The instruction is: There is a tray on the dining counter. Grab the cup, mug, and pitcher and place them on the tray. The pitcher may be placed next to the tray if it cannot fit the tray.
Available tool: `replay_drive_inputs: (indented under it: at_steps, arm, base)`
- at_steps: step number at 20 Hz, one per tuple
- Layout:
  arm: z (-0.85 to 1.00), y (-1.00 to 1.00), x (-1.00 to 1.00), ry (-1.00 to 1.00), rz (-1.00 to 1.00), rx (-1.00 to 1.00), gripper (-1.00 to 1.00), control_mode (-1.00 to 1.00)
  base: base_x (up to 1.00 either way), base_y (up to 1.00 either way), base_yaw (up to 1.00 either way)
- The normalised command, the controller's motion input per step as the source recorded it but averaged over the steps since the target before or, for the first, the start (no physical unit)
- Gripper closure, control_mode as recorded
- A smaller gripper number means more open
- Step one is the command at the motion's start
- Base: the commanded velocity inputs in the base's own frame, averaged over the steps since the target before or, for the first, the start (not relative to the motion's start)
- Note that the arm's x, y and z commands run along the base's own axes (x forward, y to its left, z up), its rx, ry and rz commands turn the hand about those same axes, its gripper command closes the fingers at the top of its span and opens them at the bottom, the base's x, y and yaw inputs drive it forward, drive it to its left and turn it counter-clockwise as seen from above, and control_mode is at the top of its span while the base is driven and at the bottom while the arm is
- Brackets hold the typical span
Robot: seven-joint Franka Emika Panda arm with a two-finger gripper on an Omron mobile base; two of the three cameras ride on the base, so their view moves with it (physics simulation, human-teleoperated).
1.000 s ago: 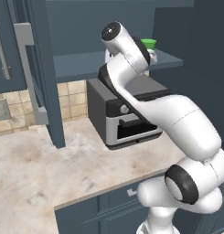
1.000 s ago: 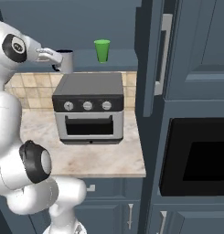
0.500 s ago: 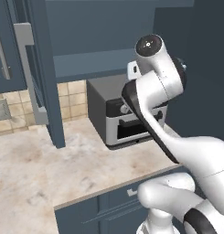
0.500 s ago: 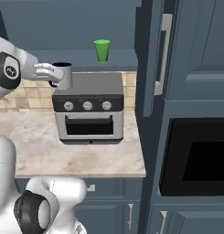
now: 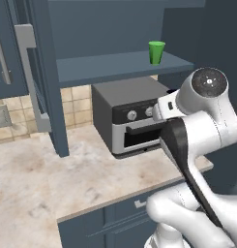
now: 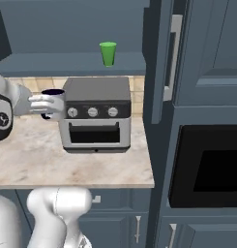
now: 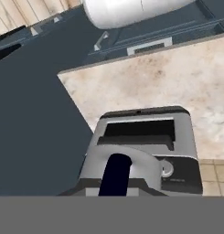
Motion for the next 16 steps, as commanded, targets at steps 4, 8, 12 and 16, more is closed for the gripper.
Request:
replay_drive_inputs:
  at_steps: [4,8,12,16]
  arm:
    - [-0.23,-0.02,-0.51,0.10,0.14,0.00,1.00,-1.00]
    - [-0.31,0.00,-0.36,0.11,0.09,0.00,1.00,-1.00]
    - [0.00,0.00,0.00,0.00,0.00,0.00,1.00,1.00]
    - [0.00,0.00,0.00,0.00,0.00,0.00,1.00,1.00]
  base:
    - [0.00,0.00,0.00]
    - [0.00,0.00,0.00]
    - [-0.56,-0.09,0.08]
    - [-0.81,-0.37,0.05]
